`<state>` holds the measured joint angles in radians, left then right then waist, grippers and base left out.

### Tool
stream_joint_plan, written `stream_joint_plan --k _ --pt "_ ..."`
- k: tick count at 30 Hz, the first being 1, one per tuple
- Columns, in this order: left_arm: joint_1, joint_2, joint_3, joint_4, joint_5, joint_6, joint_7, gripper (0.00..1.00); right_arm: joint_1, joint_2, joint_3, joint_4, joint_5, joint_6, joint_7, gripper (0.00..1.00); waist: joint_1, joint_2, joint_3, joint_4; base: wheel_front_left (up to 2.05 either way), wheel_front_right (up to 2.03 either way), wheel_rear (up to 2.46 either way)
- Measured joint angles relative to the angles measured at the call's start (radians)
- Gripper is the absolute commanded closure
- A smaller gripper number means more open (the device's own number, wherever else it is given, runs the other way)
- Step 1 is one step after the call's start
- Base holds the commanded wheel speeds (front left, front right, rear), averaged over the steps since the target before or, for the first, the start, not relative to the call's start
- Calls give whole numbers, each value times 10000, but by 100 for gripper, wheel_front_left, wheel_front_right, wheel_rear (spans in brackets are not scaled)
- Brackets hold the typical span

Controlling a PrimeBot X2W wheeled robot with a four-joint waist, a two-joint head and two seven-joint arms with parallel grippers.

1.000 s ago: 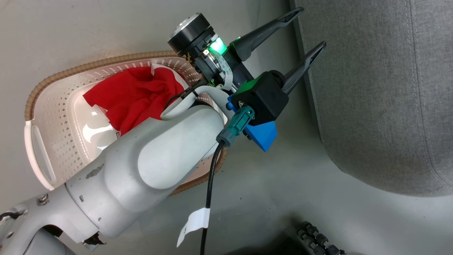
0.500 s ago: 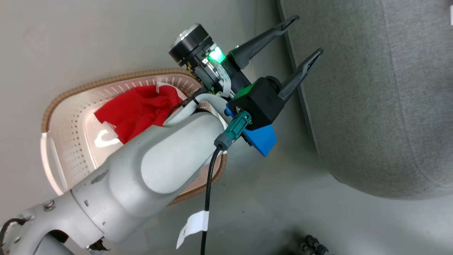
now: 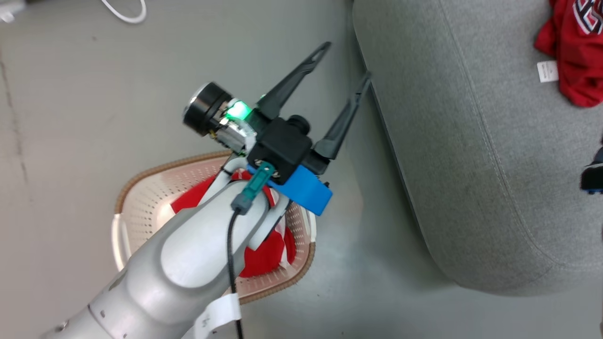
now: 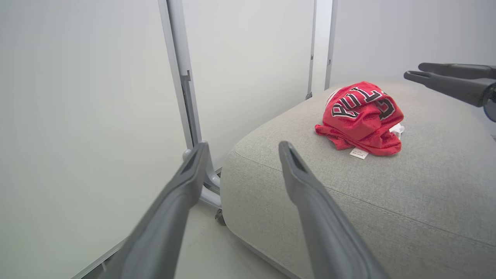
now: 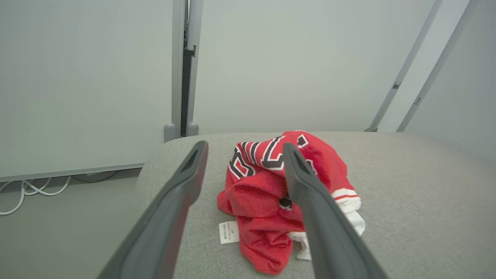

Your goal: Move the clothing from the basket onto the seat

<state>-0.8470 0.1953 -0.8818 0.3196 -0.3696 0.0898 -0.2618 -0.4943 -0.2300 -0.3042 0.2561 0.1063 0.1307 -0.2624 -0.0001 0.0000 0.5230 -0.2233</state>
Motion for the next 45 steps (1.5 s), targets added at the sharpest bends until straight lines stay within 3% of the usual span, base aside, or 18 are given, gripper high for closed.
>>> stream_joint_plan --k 12,24,32,45 --pt "2645 -6 3124 -1206 721 132 -12 0 961 353 1814 -604 23 0 0 0 -1 0 -1934 1072 0 0 0" --pt "4897 -662 5751 -1555 1553 -568 -10 0 1663 840 2702 -784 127 0 0 0 -1 0 -3219 2005 0 0 0" --pt "6063 -1057 6746 -1444 1965 -1229 -10 0 2788 1200 2688 -955 165 0 0 0 -2 0 -3956 2306 0 0 0" --pt "7324 -1367 7565 -1300 2376 -1730 -12 0 4106 1570 2435 -938 286 0 0 0 -1 0 -4722 2449 0 0 0"
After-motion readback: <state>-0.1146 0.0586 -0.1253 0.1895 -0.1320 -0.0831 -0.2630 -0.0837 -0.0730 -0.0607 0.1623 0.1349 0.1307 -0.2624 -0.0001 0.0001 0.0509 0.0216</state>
